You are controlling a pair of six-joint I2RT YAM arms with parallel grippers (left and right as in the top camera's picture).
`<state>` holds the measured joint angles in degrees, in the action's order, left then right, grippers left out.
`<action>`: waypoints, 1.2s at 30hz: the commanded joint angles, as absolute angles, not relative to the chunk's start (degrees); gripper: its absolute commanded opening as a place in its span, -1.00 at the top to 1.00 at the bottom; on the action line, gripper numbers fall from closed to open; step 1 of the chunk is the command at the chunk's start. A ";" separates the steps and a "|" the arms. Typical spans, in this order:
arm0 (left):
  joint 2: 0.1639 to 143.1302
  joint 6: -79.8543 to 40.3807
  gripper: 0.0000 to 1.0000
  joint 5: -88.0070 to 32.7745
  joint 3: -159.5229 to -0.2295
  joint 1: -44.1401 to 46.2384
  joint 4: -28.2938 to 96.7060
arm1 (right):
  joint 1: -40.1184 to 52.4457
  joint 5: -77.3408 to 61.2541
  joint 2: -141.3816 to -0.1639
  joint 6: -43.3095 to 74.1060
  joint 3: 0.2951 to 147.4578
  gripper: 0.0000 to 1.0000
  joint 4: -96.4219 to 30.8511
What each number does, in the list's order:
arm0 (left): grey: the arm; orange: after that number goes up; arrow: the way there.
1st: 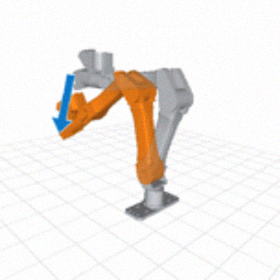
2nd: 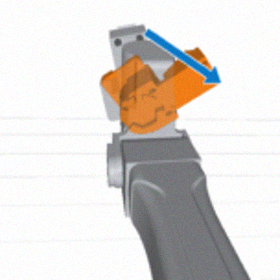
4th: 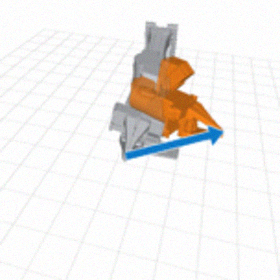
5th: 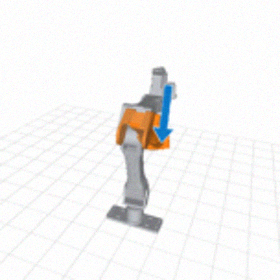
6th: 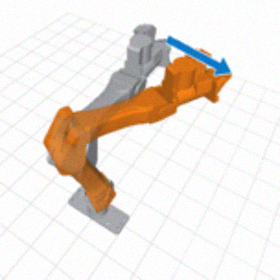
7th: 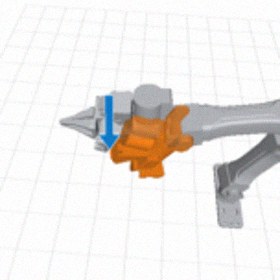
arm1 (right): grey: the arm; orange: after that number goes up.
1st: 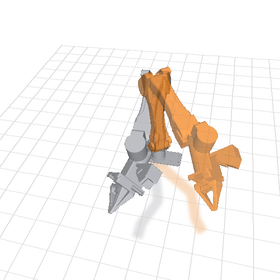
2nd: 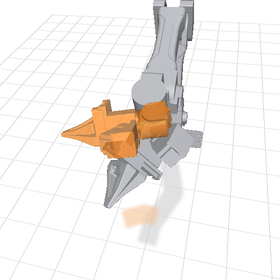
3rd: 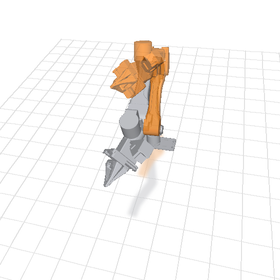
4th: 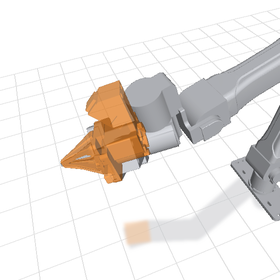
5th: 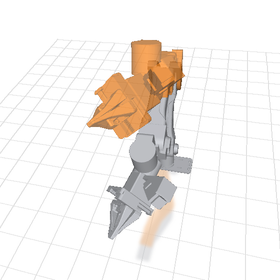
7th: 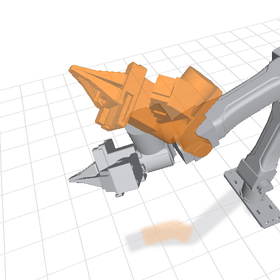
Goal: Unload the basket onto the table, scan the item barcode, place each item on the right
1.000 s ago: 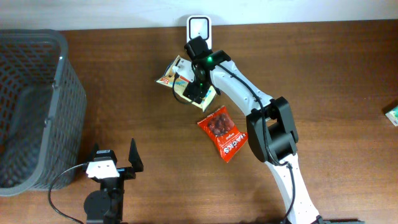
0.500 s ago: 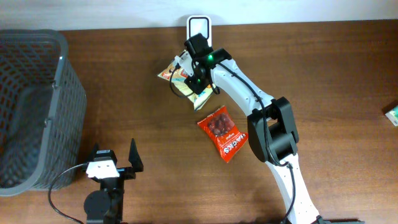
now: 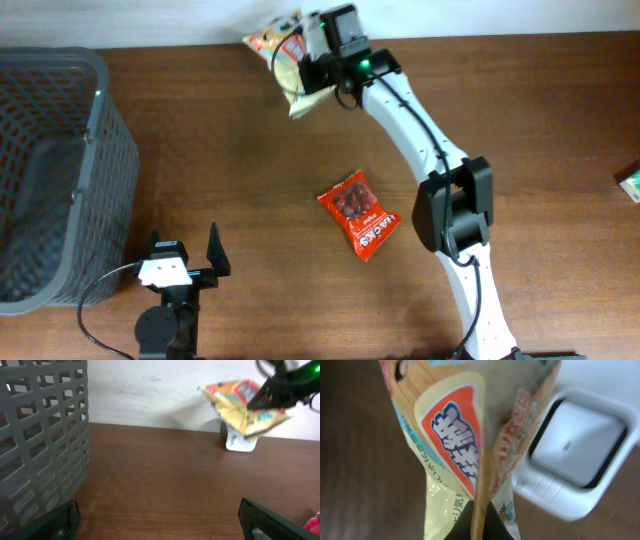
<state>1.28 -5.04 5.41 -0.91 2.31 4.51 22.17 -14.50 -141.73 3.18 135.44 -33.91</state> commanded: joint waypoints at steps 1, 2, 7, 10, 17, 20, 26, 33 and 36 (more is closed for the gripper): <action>1.06 -5.32 -0.99 5.41 -0.51 2.57 4.38 | 19.38 -17.43 -139.98 13.19 136.29 0.92 -25.98; 1.06 -5.34 -0.98 5.41 -0.51 2.57 4.38 | 18.98 -17.43 -139.98 14.50 136.29 0.92 -23.35; 1.06 -5.32 -0.98 5.41 -0.51 2.57 4.38 | 18.63 -17.41 -140.97 15.99 136.29 0.92 -17.04; 1.06 -5.32 -0.98 5.41 -0.51 2.57 4.38 | 18.61 -17.37 -142.85 16.21 136.29 0.92 -16.01; 1.06 -5.32 -0.98 5.41 -0.51 2.57 4.38 | 18.37 -17.56 -143.50 13.74 136.31 0.92 -17.12; 1.06 -5.32 -0.98 5.41 -0.51 2.57 4.38 | 18.35 -17.67 -143.28 13.76 136.33 0.92 -17.26; 1.06 -5.32 -0.98 5.41 -0.51 2.57 4.38 | 18.37 -21.91 -140.73 11.11 136.44 0.92 -21.19; 1.06 -5.32 -0.98 5.41 -0.51 2.57 4.38 | 18.41 -15.55 -135.85 4.78 136.46 0.87 -36.42; 1.06 -5.32 -0.99 5.41 -0.51 2.57 4.38 | 18.41 -15.62 -135.70 -3.29 136.46 0.19 -48.40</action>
